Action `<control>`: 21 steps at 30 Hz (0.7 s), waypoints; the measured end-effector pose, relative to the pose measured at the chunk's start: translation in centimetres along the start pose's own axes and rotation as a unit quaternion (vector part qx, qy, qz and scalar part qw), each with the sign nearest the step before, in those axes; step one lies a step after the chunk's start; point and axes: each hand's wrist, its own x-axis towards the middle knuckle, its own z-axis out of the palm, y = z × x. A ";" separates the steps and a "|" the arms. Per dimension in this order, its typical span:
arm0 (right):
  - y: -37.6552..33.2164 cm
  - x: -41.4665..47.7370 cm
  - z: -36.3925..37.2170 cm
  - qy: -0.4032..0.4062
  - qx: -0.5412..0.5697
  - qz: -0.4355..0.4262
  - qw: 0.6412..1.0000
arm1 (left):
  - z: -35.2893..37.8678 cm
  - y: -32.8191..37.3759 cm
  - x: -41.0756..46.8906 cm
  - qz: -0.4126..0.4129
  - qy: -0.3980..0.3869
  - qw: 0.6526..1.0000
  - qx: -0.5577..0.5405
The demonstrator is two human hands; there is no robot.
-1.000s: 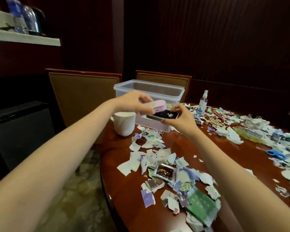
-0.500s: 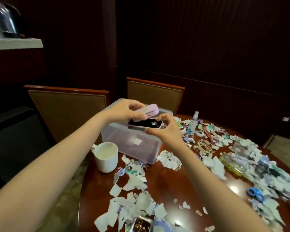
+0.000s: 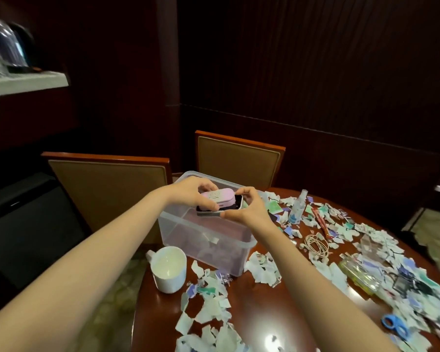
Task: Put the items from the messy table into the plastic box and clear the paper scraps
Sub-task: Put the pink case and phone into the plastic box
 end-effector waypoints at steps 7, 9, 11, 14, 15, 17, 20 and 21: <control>1.2 5.0 3.1 0.008 0.128 0.096 0.987 | -2.1 -4.2 4.2 -0.002 -0.047 0.999 -0.005; 1.5 6.2 4.0 0.020 0.136 0.118 0.983 | -2.2 -5.5 5.2 -0.013 -0.048 0.999 -0.017; 1.7 7.2 5.0 0.041 0.147 0.147 0.977 | -2.2 -6.6 6.0 -0.017 -0.035 0.999 -0.035; 2.5 9.3 6.1 0.096 0.168 0.189 0.963 | -2.2 -8.1 7.3 -0.022 -0.021 0.998 -0.062; 2.6 9.7 6.2 0.107 0.177 0.201 0.957 | -2.1 -8.3 7.5 -0.026 -0.017 0.997 -0.069; 2.9 10.8 6.8 0.117 0.200 0.231 0.945 | -2.1 -9.0 8.2 -0.039 -0.015 0.997 -0.068; 3.4 12.3 7.8 0.124 0.229 0.265 0.929 | -2.0 -10.4 9.4 -0.061 -0.026 0.997 -0.035; 3.7 12.8 8.2 0.124 0.226 0.278 0.925 | -2.0 -10.9 9.8 -0.074 -0.037 0.996 -0.020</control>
